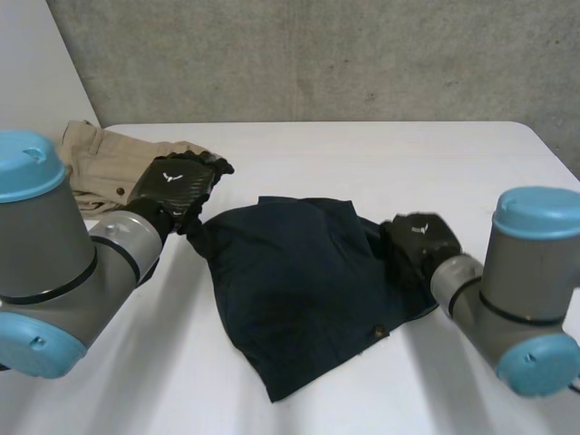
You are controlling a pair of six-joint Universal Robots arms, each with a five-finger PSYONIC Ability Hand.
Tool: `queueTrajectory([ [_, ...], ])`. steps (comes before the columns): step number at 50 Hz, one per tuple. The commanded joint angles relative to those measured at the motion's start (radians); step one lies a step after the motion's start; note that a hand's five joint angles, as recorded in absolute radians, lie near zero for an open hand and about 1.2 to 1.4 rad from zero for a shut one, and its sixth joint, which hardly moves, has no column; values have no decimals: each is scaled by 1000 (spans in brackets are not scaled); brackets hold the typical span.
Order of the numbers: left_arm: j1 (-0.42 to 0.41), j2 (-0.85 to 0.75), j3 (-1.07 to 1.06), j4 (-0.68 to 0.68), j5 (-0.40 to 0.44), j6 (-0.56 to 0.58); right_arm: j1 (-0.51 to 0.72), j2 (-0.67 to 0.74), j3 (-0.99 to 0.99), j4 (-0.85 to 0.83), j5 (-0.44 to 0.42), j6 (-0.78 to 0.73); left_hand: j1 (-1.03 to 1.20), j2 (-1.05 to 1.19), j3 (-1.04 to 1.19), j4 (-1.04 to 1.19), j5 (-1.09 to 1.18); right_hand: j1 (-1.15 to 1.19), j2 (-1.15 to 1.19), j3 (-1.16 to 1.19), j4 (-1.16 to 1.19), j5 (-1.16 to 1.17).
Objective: Fold the laundry.
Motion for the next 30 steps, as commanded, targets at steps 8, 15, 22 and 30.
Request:
queueTrajectory([
  [8, 17, 56, -75, 0, 1, -1, -45, 207, -495, 73, 40, -325, -61, -34, -39, -31, -31, 400, 220, 219, 210, 244],
  [15, 35, 56, -95, 0, 1, -1, -34, 286, -667, 292, 66, -325, -61, -34, -39, -31, -31, 151, -29, -30, -39, -5],
  [22, 52, 56, -103, 3, 5, -2, -66, 156, -509, 406, 46, -54, -61, -34, -39, -31, -31, -705, -885, -886, -895, -861],
  [30, 51, 56, -106, 11, 5, -2, -148, -12, -250, 411, -107, 8, -61, -34, -39, -31, -31, -821, -1001, -1003, -1012, -977],
])
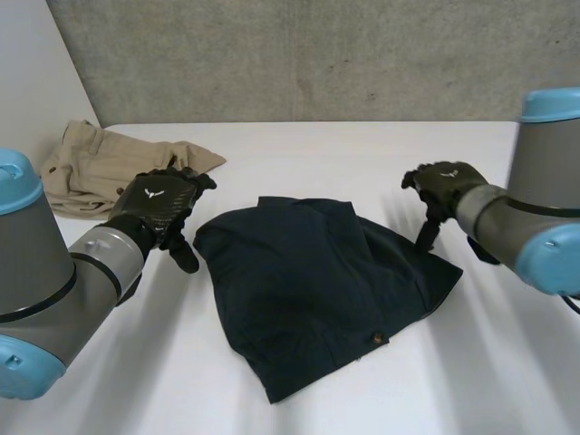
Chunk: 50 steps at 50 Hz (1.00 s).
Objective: Fold the laundry.
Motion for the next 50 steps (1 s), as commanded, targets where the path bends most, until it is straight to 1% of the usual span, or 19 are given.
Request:
queueTrajectory([
  [1, -3, 0, -8, 6, 1, 0, -67, -130, 234, -4, -142, 54, -61, -33, -39, -27, -31, -29, -47, -39, -63, -63],
  [3, -3, 1, -11, 6, 1, 0, -84, -133, 277, -4, -167, 52, -61, -33, -39, -27, -31, -29, -47, -39, -63, -63],
  [6, -4, 2, -13, 6, 1, 0, -84, -134, 308, -6, -181, 54, -61, -33, -39, -27, -31, -29, -47, -39, -63, -63],
  [10, -4, 1, -14, 6, 1, 0, -87, -133, 343, -14, -181, 60, -61, -33, -39, -27, -31, -29, -47, -39, -63, -63],
  [14, -3, 2, -17, 7, 1, 0, -81, -111, 360, -66, -176, 66, -61, -33, -39, -27, -31, -29, -47, -39, -63, -63],
  [15, -3, 2, -19, 7, 1, 0, -78, -93, 361, -108, -171, 66, -61, -33, -39, -27, -31, 10, -8, 0, -23, -24],
  [18, -4, 0, -20, 7, 1, 0, -76, -64, 357, -162, -155, 66, -61, -33, -39, -27, -31, 127, 110, 117, 94, 94],
  [19, -4, 0, -20, 7, 1, 0, -75, -47, 346, -184, -141, 65, -61, -33, -39, -27, -31, 203, 186, 193, 170, 170],
  [21, -4, 0, -22, 7, 1, 0, -73, -32, 340, -189, -124, 60, -61, -33, -39, -27, -31, 283, 266, 273, 250, 249],
  [25, -3, 0, -25, 12, 1, 0, -73, -4, 308, -199, -102, 62, -61, -33, -39, -27, -31, 1142, 1124, 1131, 1108, 1108],
  [26, -1, 0, -28, 14, 1, 0, -73, 2, 292, -208, -102, 63, -61, -33, -39, -27, -31, 1192, 1175, 1182, 1159, 1158],
  [33, 0, 0, -31, 23, -1, 0, -75, 25, 208, -236, -102, 46, -64, -36, -42, -30, -34, 1193, 1175, 1182, 1159, 1159],
  [36, 0, 0, -33, 23, -1, 0, -75, 57, 127, -232, -98, 31, -64, -36, -42, -30, -34, 1193, 1175, 1182, 1159, 1159],
  [40, -1, 0, -33, 23, -1, 0, -73, 108, 1, -235, -92, -36, -64, -36, -42, -30, -34, 1193, 1175, 1182, 1159, 1159],
  [41, -1, 0, -33, 23, -1, 0, -75, 138, -61, -233, -87, -79, -64, -36, -42, -30, -34, 1193, 1175, 1182, 1159, 1159],
  [44, -1, 0, -33, 23, -2, 0, -73, 200, -166, -233, -75, -142, -64, -36, -42, -30, -34, 1193, 1175, 1182, 1159, 1159],
  [45, -1, 0, -33, 23, -2, 0, -73, 241, -236, -232, -63, -179, -64, -36, -42, -30, -34, 1193, 1175, 1182, 1159, 1159],
  [50, -4, -5, -40, 21, -2, 0, -52, 358, -436, -231, -21, -262, -64, -36, -42, -30, -34, 1193, 1175, 1182, 1159, 1159],
])
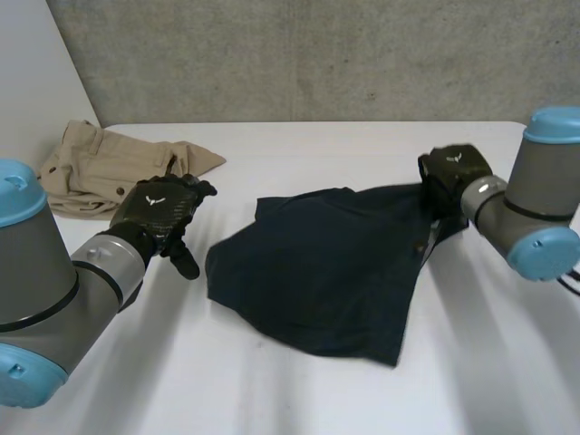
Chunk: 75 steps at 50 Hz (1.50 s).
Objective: Fold the laundry.
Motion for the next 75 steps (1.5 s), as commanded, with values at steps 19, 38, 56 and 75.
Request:
queueTrajectory([
  [19, -29, -51, -21, -11, -1, 3, 61, 16, -268, 100, 177, -156, 62, 95, 84, 99, 92, -807, -993, -992, -1013, -959],
  [38, -178, -52, -25, -112, 1, -20, -17, -471, 521, 321, -85, -153, 565, 597, 586, 602, 594, -541, -727, -726, -748, -693],
  [56, -218, -250, 97, -72, -131, -9, -10, -474, 883, -141, -141, -50, 303, 336, 325, 340, 333, -670, -856, -855, -877, -822],
  [75, -233, -314, 169, 21, -154, 0, -10, -373, 863, -230, -112, -66, 136, 169, 158, 173, 166, -306, -493, -492, -513, -458],
])
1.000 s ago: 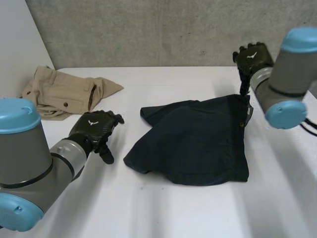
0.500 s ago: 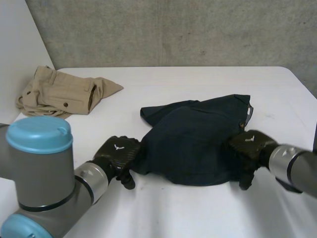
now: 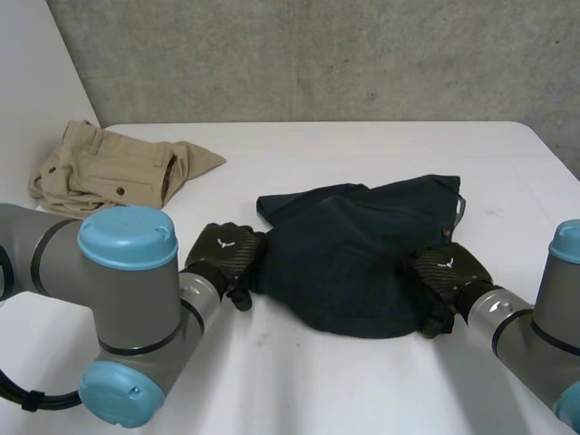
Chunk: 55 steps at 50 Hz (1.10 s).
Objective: Fold the laundry.
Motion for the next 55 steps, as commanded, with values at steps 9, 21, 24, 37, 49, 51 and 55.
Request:
queueTrajectory([
  [9, 2, -78, 70, 9, -6, 0, 0, 27, -11, -5, 6, -5, -150, -134, -134, -121, -118, 887, 822, 827, 826, 852],
  [21, -6, -71, 69, 70, -39, -1, -1, 13, -13, 1, 4, -4, -138, -122, -122, -110, -107, 981, 916, 921, 920, 946],
  [24, -20, -80, 75, 71, -36, 0, -1, 6, -16, 1, 6, -2, -135, -120, -119, -107, -104, 981, 916, 921, 920, 946],
  [37, -24, -172, 162, 90, -35, 5, 5, -8, -36, 11, 10, 4, -94, -79, -78, -66, -63, 981, 916, 921, 920, 946],
  [49, -23, -255, 211, 199, -42, 180, 2, -10, -60, 21, 10, 3, 577, 593, 593, 606, 609, 981, 916, 921, 920, 946],
  [51, -21, -243, 207, 208, -53, 190, 3, -11, -77, 38, 10, -2, 855, 871, 871, 884, 887, 981, 916, 921, 920, 946],
  [55, -30, -180, 189, 203, -75, 192, 3, -40, -141, 118, 10, -13, 906, 922, 923, 935, 938, 981, 916, 921, 920, 946],
])
